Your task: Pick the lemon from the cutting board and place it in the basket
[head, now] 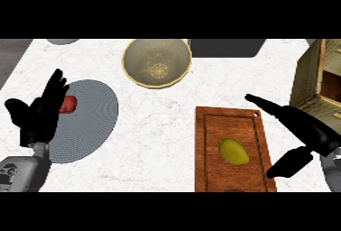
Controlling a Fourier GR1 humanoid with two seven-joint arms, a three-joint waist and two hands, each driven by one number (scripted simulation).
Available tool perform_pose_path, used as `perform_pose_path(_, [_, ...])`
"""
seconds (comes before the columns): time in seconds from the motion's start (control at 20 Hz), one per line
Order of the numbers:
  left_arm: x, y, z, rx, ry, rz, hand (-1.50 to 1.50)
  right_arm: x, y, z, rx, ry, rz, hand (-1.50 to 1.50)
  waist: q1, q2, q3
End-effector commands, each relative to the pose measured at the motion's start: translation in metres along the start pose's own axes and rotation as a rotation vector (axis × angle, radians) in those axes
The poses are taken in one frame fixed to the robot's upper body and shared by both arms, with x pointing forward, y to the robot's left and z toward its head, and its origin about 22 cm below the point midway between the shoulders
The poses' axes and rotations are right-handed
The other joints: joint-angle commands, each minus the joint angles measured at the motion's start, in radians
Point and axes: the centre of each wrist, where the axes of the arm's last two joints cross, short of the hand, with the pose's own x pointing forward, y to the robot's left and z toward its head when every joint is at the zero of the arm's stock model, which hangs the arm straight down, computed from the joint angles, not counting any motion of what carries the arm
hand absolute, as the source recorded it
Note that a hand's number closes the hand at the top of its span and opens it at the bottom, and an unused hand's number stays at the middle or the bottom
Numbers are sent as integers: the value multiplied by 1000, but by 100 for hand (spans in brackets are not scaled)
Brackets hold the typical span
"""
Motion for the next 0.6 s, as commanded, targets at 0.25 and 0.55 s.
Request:
perform_pose_path(0.25, [2,0,2,0,20,-3,0,-12,45,-9,-67,-62,4,-150,-1,-1,0])
perform_pose_path(0.55, [13,-4,17,-8,8,-16,0,-17,73,-2,-63,-53,3,-150,0,-2,0])
